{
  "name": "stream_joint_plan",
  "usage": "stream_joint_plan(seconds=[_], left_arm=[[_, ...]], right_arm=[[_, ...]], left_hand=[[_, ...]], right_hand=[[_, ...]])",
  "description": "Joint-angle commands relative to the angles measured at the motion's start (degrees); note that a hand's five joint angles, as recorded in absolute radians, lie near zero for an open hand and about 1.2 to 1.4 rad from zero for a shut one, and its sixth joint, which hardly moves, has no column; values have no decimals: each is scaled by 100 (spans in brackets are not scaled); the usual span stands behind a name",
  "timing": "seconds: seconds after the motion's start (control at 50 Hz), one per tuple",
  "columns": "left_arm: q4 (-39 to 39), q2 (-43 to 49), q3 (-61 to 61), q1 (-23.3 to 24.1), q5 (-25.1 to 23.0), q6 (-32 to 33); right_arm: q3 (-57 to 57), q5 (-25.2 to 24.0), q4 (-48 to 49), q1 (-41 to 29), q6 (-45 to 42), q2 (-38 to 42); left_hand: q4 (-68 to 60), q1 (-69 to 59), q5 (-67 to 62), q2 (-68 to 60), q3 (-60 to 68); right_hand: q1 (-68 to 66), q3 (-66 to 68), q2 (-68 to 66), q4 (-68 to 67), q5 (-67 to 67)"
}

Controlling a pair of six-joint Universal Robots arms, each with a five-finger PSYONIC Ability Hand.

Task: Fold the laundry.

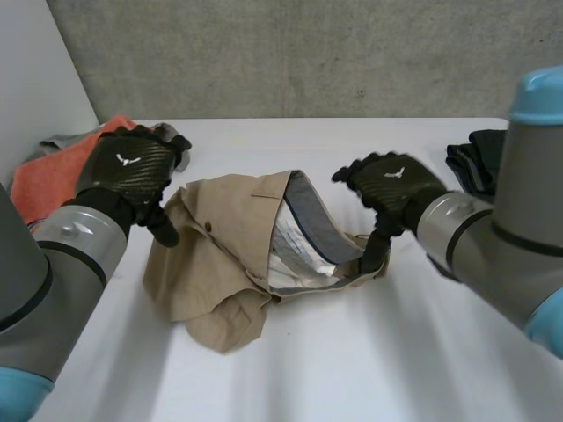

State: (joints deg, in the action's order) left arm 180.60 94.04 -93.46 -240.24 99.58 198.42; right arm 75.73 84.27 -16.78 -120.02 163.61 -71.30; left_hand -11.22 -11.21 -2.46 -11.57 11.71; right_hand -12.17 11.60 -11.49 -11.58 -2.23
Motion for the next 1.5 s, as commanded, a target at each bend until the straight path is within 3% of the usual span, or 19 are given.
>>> stream_joint_plan(seconds=[0.02, 0.1, 0.18, 0.2, 0.22, 0.32, 0.44, 0.58, 0.62, 0.64, 0.72, 0.88, 1.06, 1.24, 1.4, 1.46, 1.5], left_arm=[[-482, 9, 73, -436, -175, -137], [-877, 140, 152, -664, -518, -382], [-1054, 650, 240, -911, -808, -515], [-1045, 842, 310, -989, -861, -541], [-1054, 931, 345, -1025, -878, -550], [-1071, 1274, 451, -1157, -835, -559], [-966, 1354, 451, -1070, -782, -550], [-861, 1345, 460, -771, -554, -550], [-834, 1354, 460, -709, -475, -550], [-808, 1354, 469, -657, -413, -541], [-737, 1354, 477, -551, -299, -506], [-623, 1441, 627, -489, -158, -418], [-798, 1915, 1101, -656, -544, -550], [-1343, 2460, 1620, -674, -773, -805], [-1317, 3067, 2112, -577, -615, -787], [-1256, 3199, 2288, -516, -589, -752], [-1186, 3243, 2411, -463, -571, -699]], right_arm=[[56, -174, 52, -258, 952, 257], [21, -192, 297, -320, 1287, 546], [-128, -113, 894, -267, 1480, 1012], [-233, -17, 1226, -189, 1507, 1213], [-295, 45, 1413, -127, 1498, 1302], [-804, 423, 2274, 330, 1306, 1689], [-1656, 415, 3109, 795, 490, 2355], [-2281, 415, 3278, 919, 119, 3060], [-2361, 397, 3234, 902, 110, 3078], [-2370, 414, 3103, 884, 83, 3052], [-2352, 414, 2637, 867, -66, 2701], [-2054, 458, 898, 639, -418, 1207], [-957, 415, -624, -309, 109, 565], [345, 493, 1219, -970, 13, 696], [478, 1064, 2916, -1172, -760, 1574], [294, 1460, 3268, -1155, -997, 1882], [136, 1645, 3313, -1120, -1112, 1997]], left_hand=[[122, 121, 246, 157, -171], [122, 121, 246, 157, -171], [122, 121, 246, 157, -171], [122, 121, 246, 157, -171], [122, 121, 246, 157, -171], [122, 121, 246, 157, -171], [122, 121, 246, 157, -171], [122, 121, 246, 157, -171], [122, 121, 246, 157, -171], [122, 121, 246, 157, -171], [122, 121, 246, 157, -171], [122, 121, 246, 157, -171], [122, 121, 246, 157, -171], [122, 121, 246, 157, -171], [-773, -773, -648, -737, 724], [-2065, -2065, -1940, -2029, 2016], [-4482, -4483, -4358, -4447, 4433]], right_hand=[[217, -160, 149, 158, 223], [217, -160, 149, 158, 223], [-3338, 3395, -3406, -3397, -3332], [-5697, 5754, -5765, -5756, -5691], [-6772, 6829, -6840, -6831, -6766], [-6783, 6840, -6851, -6842, -6777], [-6783, 6840, -6851, -6842, -6777], [-6783, 6840, -6851, -6842, -6777], [-2579, 2635, -2647, -2638, -2572], [217, -160, 149, 158, 223], [217, -160, 149, 158, 223], [217, -160, 149, 158, 223], [217, -160, 149, 158, 223], [66, -9, -2, 7, 72], [-1530, 1587, -1598, -1589, -1524], [-3327, 3383, -3395, -3386, -3320], [-5611, 5668, -5679, -5671, -5605]])
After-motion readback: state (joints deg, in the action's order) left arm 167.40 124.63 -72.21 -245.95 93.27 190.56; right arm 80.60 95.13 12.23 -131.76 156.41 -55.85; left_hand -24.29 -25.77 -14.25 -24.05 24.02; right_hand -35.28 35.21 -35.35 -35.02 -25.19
